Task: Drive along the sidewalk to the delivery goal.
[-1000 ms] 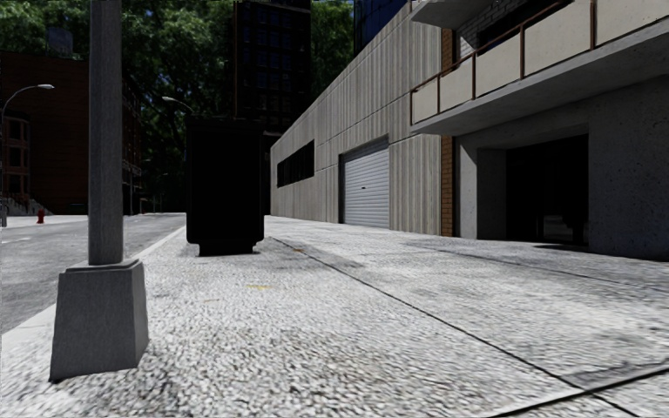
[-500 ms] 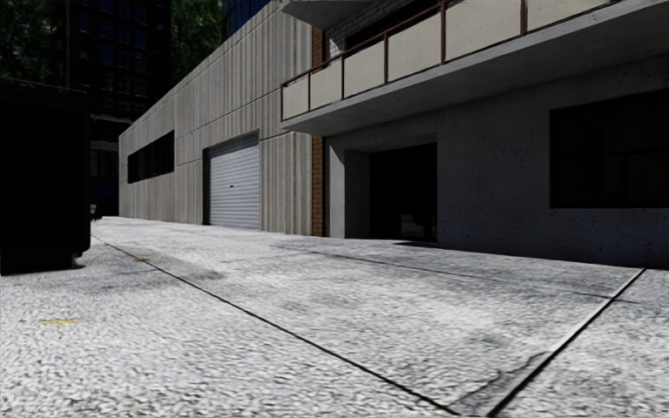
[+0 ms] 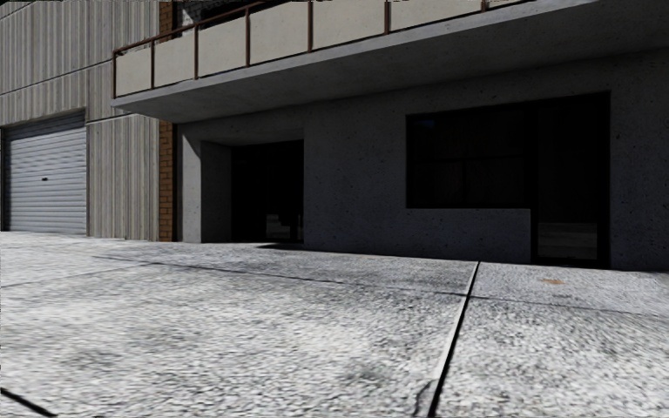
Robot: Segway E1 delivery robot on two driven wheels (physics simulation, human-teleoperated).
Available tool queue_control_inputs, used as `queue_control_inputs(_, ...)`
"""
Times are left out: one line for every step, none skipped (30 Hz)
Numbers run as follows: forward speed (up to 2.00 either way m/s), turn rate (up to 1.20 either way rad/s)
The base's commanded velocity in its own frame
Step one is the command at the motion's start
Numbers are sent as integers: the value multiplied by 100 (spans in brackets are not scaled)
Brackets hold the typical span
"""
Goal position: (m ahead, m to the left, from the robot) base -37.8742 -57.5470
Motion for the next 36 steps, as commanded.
queue_control_inputs(129, -88)
queue_control_inputs(129, -89)
queue_control_inputs(129, -91)
queue_control_inputs(129, -93)
queue_control_inputs(129, -93)
queue_control_inputs(129, -95)
queue_control_inputs(129, -97)
queue_control_inputs(129, -98)
queue_control_inputs(129, -98)
queue_control_inputs(129, -100)
queue_control_inputs(129, -103)
queue_control_inputs(129, -108)
queue_control_inputs(129, -108)
queue_control_inputs(130, -111)
queue_control_inputs(130, -112)
queue_control_inputs(130, -112)
queue_control_inputs(130, -112)
queue_control_inputs(130, -113)
queue_control_inputs(130, -113)
queue_control_inputs(130, -113)
queue_control_inputs(130, -113)
queue_control_inputs(130, -113)
queue_control_inputs(130, -113)
queue_control_inputs(131, -113)
queue_control_inputs(131, -113)
queue_control_inputs(135, -113)
queue_control_inputs(140, -113)
queue_control_inputs(143, -113)
queue_control_inputs(143, -113)
queue_control_inputs(146, -113)
queue_control_inputs(147, -113)
queue_control_inputs(148, -113)
queue_control_inputs(148, -113)
queue_control_inputs(148, -113)
queue_control_inputs(148, -113)
queue_control_inputs(148, -113)
